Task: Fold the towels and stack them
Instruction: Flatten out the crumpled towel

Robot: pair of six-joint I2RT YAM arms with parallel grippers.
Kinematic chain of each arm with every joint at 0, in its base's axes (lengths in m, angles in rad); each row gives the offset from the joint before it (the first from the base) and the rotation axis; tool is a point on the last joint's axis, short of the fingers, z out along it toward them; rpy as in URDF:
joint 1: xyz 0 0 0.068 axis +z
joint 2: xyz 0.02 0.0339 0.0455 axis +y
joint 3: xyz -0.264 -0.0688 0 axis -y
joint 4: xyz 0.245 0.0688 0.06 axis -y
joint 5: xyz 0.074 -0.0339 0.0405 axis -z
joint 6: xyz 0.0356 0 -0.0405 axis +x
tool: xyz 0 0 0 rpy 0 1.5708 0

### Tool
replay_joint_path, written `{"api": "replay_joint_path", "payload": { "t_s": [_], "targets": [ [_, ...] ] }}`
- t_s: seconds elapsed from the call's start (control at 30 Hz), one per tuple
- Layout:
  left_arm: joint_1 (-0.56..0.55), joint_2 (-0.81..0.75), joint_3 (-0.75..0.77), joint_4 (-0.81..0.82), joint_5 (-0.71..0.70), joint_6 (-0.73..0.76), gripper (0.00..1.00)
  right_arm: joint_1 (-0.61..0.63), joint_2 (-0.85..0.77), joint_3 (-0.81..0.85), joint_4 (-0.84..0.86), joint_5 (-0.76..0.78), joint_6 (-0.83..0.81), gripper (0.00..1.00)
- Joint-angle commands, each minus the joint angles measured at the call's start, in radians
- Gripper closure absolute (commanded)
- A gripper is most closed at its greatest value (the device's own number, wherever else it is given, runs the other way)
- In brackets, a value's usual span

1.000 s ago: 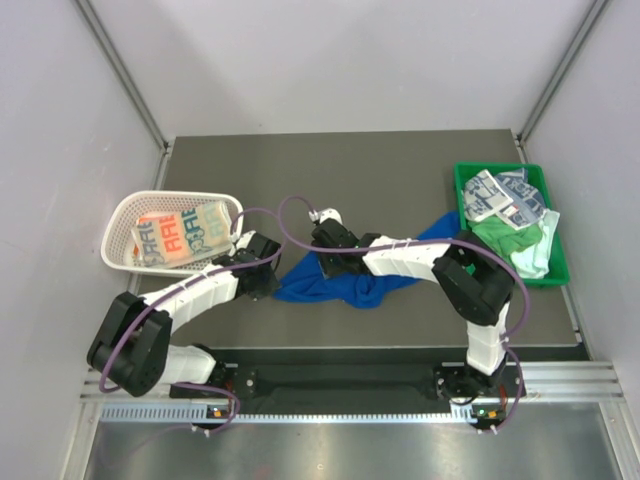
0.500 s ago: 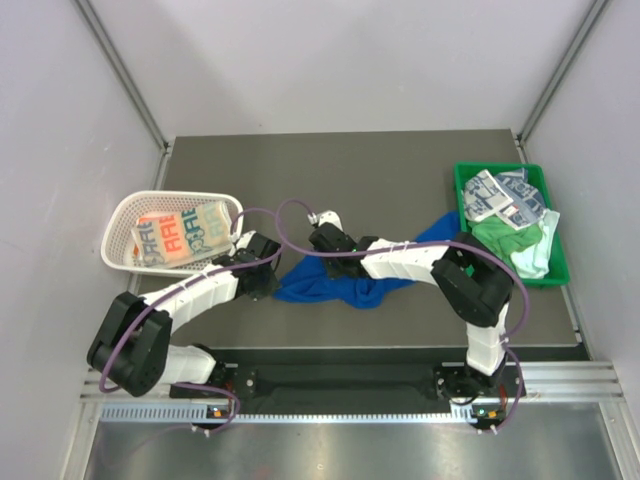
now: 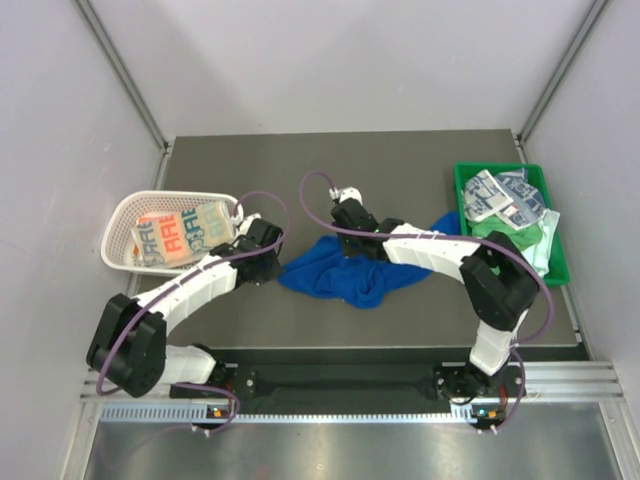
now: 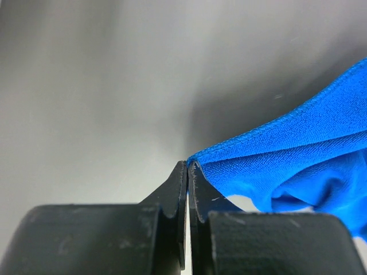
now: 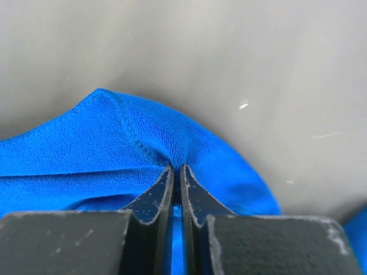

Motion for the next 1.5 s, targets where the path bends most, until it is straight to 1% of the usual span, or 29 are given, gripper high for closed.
{"api": "replay_joint_path", "payload": {
  "t_s": [0.0,0.07,0.17,0.27,0.4,0.5,0.57,0.63,0.7,0.77,0.87,0.93,1.0,1.03,1.1,1.13,1.2,1.23,1.27,1.33,1.37,1.4,1.47],
  "targets": [
    [0.001,-0.044,0.081,-0.029,-0.048,0.054,1.0,-0.036,-0.11,0.034,-0.028,0.006,-0.029,0.96],
    [0.002,-0.047,0.109,-0.04,-0.062,0.08,1.0,-0.046,-0.135,0.046,-0.047,0.006,-0.042,0.96],
    [0.002,-0.047,0.185,-0.087,-0.119,0.114,1.0,-0.058,-0.192,0.057,-0.074,0.006,-0.06,0.96],
    [0.002,-0.048,0.253,-0.129,-0.192,0.14,1.0,-0.072,-0.249,0.068,-0.101,-0.003,-0.08,0.93],
    [0.006,-0.044,0.299,-0.133,-0.219,0.169,1.0,-0.083,-0.313,0.062,-0.117,-0.038,-0.098,0.89],
    [0.006,-0.022,0.317,-0.132,-0.205,0.181,1.0,-0.09,-0.33,0.042,-0.115,-0.099,-0.108,0.89],
    [0.006,-0.004,0.325,-0.135,-0.2,0.186,1.0,-0.093,-0.333,0.017,-0.111,-0.174,-0.112,0.87],
    [0.006,0.011,0.325,-0.132,-0.184,0.192,1.0,-0.096,-0.342,-0.018,-0.08,-0.227,-0.101,0.89],
    [0.006,0.017,0.32,-0.129,-0.171,0.198,1.0,-0.095,-0.345,-0.067,-0.068,-0.23,-0.085,0.94],
    [0.007,0.018,0.32,-0.126,-0.174,0.209,1.0,-0.102,-0.345,-0.095,-0.061,-0.206,-0.069,1.0],
    [0.007,0.004,0.343,-0.126,-0.176,0.235,1.0,-0.109,-0.365,-0.09,-0.064,-0.138,-0.052,1.0],
    [0.007,-0.018,0.379,-0.108,-0.162,0.261,1.0,-0.11,-0.378,-0.052,-0.101,-0.072,-0.058,1.0],
    [0.007,-0.03,0.415,-0.103,-0.159,0.292,1.0,-0.112,-0.402,0.048,-0.132,-0.035,-0.086,1.0],
    [0.009,-0.036,0.473,-0.11,-0.162,0.304,1.0,-0.112,-0.413,0.121,-0.153,-0.008,-0.095,1.0],
    [0.007,-0.047,0.536,-0.118,-0.165,0.335,1.0,-0.112,-0.45,0.195,-0.167,0.014,-0.126,1.0],
    [0.007,-0.058,0.598,-0.118,-0.156,0.346,1.0,-0.112,-0.46,0.27,-0.182,0.015,-0.138,1.0],
    [0.006,-0.07,0.667,-0.12,-0.142,0.385,1.0,-0.112,-0.483,0.35,-0.201,0.012,-0.184,1.0],
    [0.006,-0.079,0.698,-0.118,-0.133,0.398,1.0,-0.112,-0.486,0.426,-0.221,0.012,-0.202,1.0],
    [0.004,-0.085,0.762,-0.1,-0.102,0.431,1.0,-0.11,-0.497,0.462,-0.227,0.012,-0.219,1.0],
    [0.004,-0.108,0.819,-0.075,-0.065,0.464,1.0,-0.112,-0.509,0.558,-0.244,0.009,-0.282,1.0],
    [0.004,-0.111,0.874,-0.054,-0.012,0.493,1.0,-0.11,-0.525,0.586,-0.244,0.009,-0.301,1.0],
    [0.002,-0.114,0.908,-0.042,0.013,0.508,1.0,-0.11,-0.532,0.612,-0.242,0.005,-0.337,1.0],
    [0.001,-0.114,0.968,-0.025,0.06,0.548,1.0,-0.11,-0.552,0.687,-0.244,-0.007,-0.358,1.0]
  ]
}}
